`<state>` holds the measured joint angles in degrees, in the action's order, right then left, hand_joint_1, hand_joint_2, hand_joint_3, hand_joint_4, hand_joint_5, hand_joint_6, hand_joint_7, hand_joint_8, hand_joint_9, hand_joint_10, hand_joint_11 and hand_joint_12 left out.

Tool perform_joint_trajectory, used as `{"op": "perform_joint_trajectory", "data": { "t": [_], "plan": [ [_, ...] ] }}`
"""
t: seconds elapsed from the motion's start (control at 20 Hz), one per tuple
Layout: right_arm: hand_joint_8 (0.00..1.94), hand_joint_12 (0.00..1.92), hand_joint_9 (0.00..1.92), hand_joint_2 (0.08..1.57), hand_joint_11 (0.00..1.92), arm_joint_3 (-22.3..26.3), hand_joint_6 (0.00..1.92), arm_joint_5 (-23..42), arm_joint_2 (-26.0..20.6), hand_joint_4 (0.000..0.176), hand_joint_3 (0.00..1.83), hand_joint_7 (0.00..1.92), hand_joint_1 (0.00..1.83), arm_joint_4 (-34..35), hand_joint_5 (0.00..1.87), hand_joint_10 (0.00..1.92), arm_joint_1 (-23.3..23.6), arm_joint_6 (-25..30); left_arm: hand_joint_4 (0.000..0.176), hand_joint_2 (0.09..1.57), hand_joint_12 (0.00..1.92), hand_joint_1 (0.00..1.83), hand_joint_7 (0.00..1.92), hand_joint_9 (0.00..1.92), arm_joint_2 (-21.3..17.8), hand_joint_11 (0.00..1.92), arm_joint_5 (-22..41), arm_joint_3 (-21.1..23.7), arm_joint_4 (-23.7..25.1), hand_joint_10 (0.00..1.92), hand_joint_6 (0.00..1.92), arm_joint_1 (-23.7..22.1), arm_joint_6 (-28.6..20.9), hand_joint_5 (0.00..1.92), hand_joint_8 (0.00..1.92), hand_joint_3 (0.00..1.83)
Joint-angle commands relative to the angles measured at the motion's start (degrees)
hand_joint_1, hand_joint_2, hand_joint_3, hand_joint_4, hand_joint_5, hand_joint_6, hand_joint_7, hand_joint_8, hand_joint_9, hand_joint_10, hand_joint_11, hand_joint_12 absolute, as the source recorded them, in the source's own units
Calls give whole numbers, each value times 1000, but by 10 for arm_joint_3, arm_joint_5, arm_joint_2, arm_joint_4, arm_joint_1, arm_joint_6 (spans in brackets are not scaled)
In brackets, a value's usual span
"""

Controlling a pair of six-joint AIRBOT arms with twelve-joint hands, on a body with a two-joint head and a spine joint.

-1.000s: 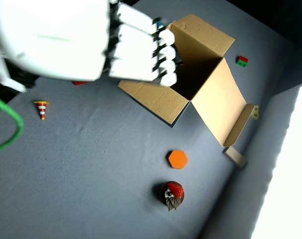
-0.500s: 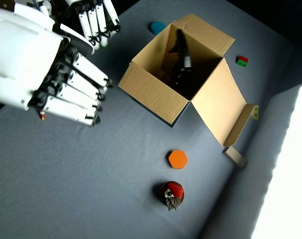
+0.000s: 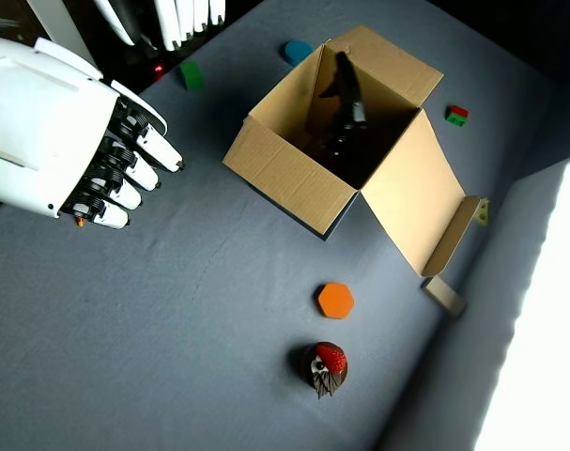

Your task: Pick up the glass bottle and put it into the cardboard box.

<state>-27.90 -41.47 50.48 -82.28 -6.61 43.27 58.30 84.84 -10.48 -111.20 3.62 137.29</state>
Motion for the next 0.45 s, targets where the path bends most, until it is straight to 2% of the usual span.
{"op": "perform_joint_trajectory", "data": {
  "t": [0.0, 0.4],
  "plan": [
    [1941, 1921, 1329, 1486, 1291, 7, 1916, -5, -2, 0, 12, 1245, 662, -45, 1006, 1921, 9, 4, 0, 1505, 1921, 644, 1028, 1019, -3, 928, 1, -3, 54, 1921, 1713, -3, 1, 913, 1753, 7],
    [1939, 1921, 1327, 1492, 1294, 11, 1921, 14, -6, 0, 10, 1243, 661, -61, 1012, 1921, 1, 12, 0, 1499, 1921, 673, 1022, 1024, -34, 936, -17, -9, 64, 1921, 1723, 24, -22, 912, 1792, 0]
  ]
}}
